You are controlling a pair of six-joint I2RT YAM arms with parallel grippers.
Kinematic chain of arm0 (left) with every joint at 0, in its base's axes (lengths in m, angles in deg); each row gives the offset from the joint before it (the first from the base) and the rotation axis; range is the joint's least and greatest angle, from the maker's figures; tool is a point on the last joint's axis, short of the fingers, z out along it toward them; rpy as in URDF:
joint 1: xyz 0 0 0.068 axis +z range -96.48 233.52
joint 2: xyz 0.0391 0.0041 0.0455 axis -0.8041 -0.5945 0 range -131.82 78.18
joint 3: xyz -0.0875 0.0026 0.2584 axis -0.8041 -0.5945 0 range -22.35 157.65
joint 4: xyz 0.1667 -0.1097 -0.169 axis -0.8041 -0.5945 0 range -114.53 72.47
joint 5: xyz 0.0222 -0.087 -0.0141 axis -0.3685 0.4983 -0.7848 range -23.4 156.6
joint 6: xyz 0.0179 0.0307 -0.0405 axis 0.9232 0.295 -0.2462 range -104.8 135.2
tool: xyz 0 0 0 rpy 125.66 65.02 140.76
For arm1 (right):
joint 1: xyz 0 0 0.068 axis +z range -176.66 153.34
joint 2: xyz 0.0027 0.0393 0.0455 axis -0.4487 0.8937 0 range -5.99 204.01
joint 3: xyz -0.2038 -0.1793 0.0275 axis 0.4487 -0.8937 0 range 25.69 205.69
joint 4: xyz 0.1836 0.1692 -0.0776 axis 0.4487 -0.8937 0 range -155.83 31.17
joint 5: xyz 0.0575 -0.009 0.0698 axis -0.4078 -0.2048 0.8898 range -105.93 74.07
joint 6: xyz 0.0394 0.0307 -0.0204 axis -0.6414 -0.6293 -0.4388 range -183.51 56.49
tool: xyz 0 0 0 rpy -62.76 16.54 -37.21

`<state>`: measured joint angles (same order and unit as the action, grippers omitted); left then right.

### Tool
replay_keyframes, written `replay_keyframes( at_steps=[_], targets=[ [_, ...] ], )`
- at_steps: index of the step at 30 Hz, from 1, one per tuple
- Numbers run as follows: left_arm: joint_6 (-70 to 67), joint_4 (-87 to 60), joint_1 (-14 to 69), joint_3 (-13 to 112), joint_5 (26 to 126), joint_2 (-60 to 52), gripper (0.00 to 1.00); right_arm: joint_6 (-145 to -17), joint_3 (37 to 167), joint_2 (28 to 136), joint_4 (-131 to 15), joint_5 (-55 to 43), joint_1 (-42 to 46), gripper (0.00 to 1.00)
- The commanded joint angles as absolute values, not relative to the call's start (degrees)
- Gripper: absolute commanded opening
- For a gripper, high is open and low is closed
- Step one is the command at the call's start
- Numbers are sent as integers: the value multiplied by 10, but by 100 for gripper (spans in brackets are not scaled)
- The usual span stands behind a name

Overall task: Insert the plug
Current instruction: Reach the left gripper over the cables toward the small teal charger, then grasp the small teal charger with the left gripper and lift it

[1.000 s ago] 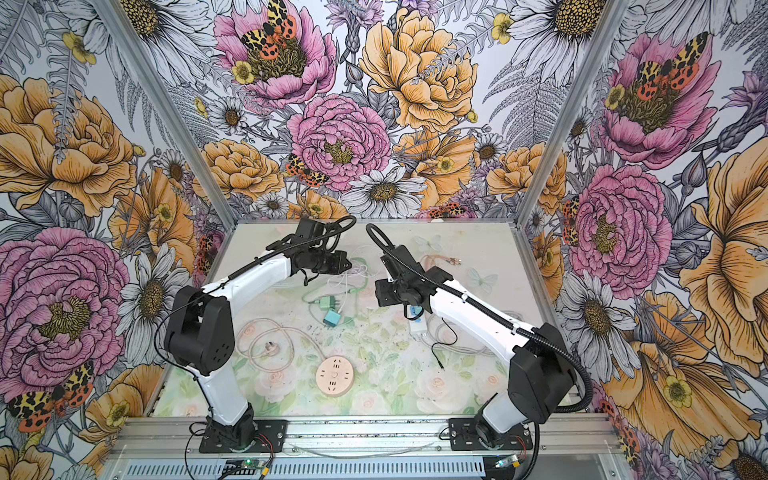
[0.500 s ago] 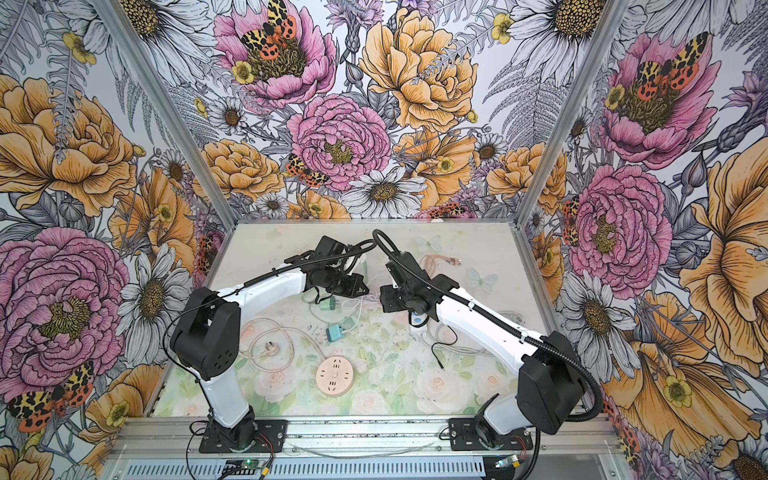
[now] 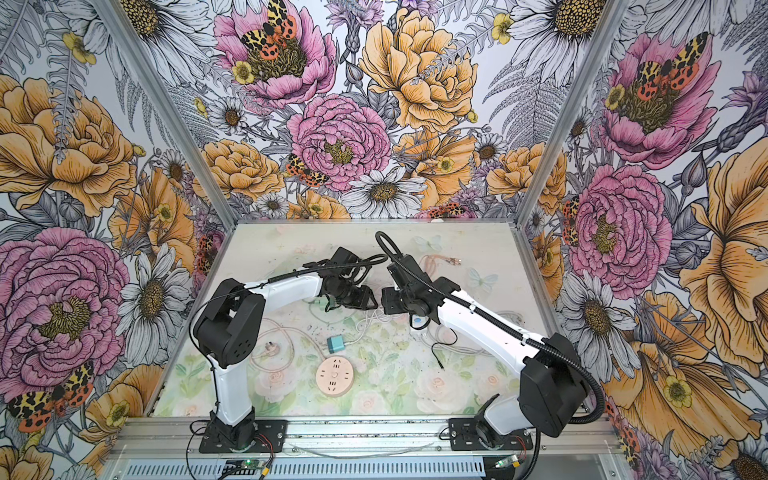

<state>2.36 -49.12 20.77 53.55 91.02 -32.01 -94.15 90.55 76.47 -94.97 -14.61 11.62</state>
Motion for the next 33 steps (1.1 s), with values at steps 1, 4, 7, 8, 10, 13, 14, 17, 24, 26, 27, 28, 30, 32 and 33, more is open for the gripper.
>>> replay_keyframes(
  at_steps=[1, 4, 7, 8, 10, 13, 14, 17, 24, 26, 27, 28, 30, 32, 33],
  targets=[
    [32, -505, 216, 511, 888, -223, 47, -947, 901, 755, -933, -136, 119, 55],
    [56, -557, 215, 486, 867, -167, 50, -949, 899, 757, -933, -128, 121, 55],
    [61, -610, 208, 455, 815, -123, 52, -952, 896, 754, -932, -122, 124, 55],
    [54, -624, 205, 441, 794, -112, 53, -951, 896, 752, -933, -118, 124, 55],
    [34, -645, 189, 413, 750, -92, 54, -953, 894, 749, -932, -112, 126, 54],
    [10, -659, 157, 367, 700, -63, 55, -955, 890, 746, -932, -105, 131, 54],
    [2, -659, 149, 354, 694, -54, 55, -956, 888, 745, -932, -103, 133, 54],
    [-9, -659, 138, 323, 680, -29, 56, -955, 882, 742, -932, -100, 137, 54],
    [7, -658, 120, 314, 641, -39, 59, -959, 865, 729, -928, -103, 140, 54],
    [14, -658, 116, 319, 634, -57, 60, -961, 860, 724, -927, -105, 141, 54],
    [17, -658, 113, 323, 629, -67, 60, -963, 858, 720, -926, -107, 142, 54],
    [19, -657, 113, 325, 628, -76, 60, -963, 855, 718, -926, -107, 141, 54],
    [22, -652, 112, 329, 622, -97, 61, -963, 851, 711, -926, -111, 141, 54],
    [22, -651, 109, 333, 606, -112, 64, -963, 847, 704, -926, -114, 141, 56],
    [22, -652, 108, 337, 593, -121, 65, -962, 845, 702, -926, -116, 141, 57]
  ],
)
